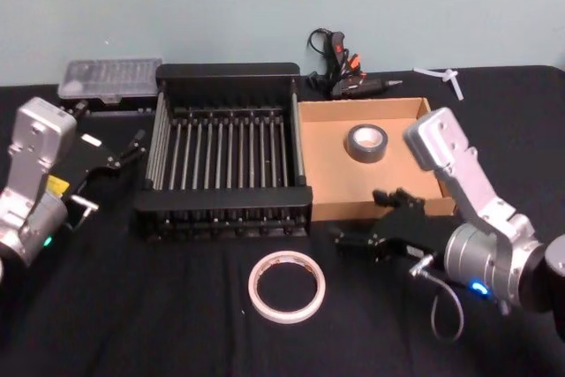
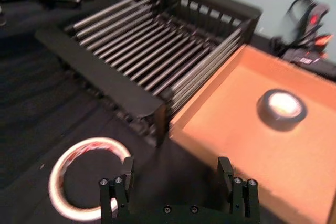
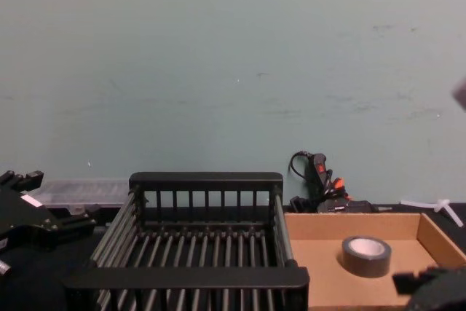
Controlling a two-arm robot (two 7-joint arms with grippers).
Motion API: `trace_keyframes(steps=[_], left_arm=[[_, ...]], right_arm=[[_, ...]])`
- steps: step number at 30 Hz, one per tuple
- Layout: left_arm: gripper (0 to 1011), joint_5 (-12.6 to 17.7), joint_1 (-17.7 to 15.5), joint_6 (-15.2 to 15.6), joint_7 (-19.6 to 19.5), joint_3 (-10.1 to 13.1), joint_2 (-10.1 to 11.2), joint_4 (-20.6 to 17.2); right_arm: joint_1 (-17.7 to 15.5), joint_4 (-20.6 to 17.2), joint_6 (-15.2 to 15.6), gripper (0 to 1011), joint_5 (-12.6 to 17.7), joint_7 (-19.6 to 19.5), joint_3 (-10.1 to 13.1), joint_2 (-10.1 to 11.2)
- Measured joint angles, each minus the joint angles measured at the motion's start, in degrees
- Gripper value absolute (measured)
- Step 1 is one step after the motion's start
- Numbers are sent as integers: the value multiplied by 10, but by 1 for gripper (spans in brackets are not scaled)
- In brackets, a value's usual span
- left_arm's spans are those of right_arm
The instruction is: Pick up the white tape and place it into the black box , Pick up the silver tape and place it into the brown box.
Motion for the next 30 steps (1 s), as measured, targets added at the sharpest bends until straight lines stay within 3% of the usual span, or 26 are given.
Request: trace_keyframes(steps=[8, 14, 20, 30], left_arm=[[1001, 0, 0, 0, 0, 0, 0, 0], [1001, 0, 0, 0, 0, 0, 0, 0], [1001, 0, 0, 0, 0, 0, 0, 0], [1001, 0, 0, 0, 0, 0, 0, 0]], right_arm=[[2, -15, 74, 1002, 3, 0, -23, 0], [7, -17, 102, 1002, -2, 4, -37, -3], [13, -9, 122, 1002, -9, 8, -47, -9], [26, 14, 128, 1002, -22, 20, -62, -19]])
